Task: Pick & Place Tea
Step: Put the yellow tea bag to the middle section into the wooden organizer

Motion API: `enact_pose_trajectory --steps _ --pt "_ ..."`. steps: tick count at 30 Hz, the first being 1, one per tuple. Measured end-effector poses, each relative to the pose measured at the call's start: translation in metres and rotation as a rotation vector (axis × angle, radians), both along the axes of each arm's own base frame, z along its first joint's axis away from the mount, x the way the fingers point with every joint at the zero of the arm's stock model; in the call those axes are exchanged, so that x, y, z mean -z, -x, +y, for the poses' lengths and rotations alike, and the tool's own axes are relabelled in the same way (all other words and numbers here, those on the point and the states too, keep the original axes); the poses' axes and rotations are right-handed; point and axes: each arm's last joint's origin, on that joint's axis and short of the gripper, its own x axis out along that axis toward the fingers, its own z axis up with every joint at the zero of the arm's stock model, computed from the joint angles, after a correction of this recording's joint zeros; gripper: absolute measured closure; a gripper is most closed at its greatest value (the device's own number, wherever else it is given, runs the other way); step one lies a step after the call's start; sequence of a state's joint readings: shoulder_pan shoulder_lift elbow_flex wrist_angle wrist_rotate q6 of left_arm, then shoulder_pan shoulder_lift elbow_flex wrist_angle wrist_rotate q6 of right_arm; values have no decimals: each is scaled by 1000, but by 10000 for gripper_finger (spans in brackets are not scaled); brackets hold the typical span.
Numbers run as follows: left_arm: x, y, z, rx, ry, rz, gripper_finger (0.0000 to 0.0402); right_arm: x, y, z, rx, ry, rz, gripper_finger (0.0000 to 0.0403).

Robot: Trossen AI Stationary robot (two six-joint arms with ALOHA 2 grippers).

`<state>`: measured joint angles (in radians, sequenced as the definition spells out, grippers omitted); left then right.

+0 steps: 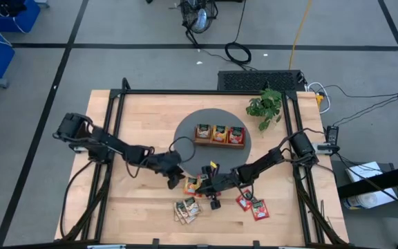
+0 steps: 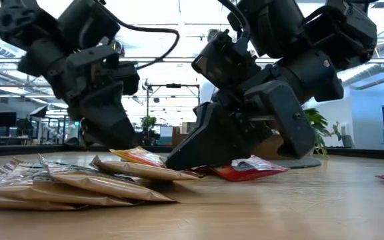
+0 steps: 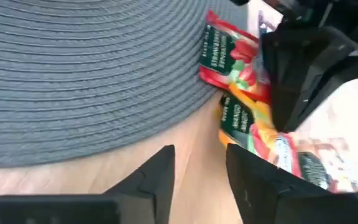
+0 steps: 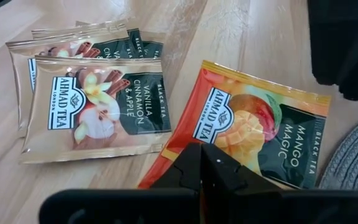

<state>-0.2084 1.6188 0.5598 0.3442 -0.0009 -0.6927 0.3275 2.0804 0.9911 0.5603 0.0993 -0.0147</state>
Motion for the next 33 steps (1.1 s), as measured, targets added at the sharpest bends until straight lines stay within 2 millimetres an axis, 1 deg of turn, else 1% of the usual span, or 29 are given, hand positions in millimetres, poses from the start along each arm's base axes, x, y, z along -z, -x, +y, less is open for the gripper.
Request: enact_pose_trajectory --steps 4,8,11,15,20,22,26,29,33 --pt "0 -1 9 65 82 22 239 1 1 -1 3 -2 1 403" --pt "3 -1 21 35 127 66 238 1 1 -1 -14 -14 2 403" --pt "2 -1 23 33 155 63 238 1 1 -1 -17 -9 0 403" --pt "5 -2 21 46 155 65 238 2 0 -7 -9 -7 2 403" --pt "9 -18 14 77 143 73 238 8 -3 -11 0 -17 -6 403" --pt "7 -33 9 121 149 49 238 13 -4 -12 5 -18 -13 403" --pt "10 -51 6 174 148 97 238 20 -5 -17 23 -28 12 403" --pt "10 -57 4 207 157 136 238 22 -4 -18 21 -26 33 403" --pt "11 -56 4 234 147 164 240 22 -4 -18 17 -28 37 403"
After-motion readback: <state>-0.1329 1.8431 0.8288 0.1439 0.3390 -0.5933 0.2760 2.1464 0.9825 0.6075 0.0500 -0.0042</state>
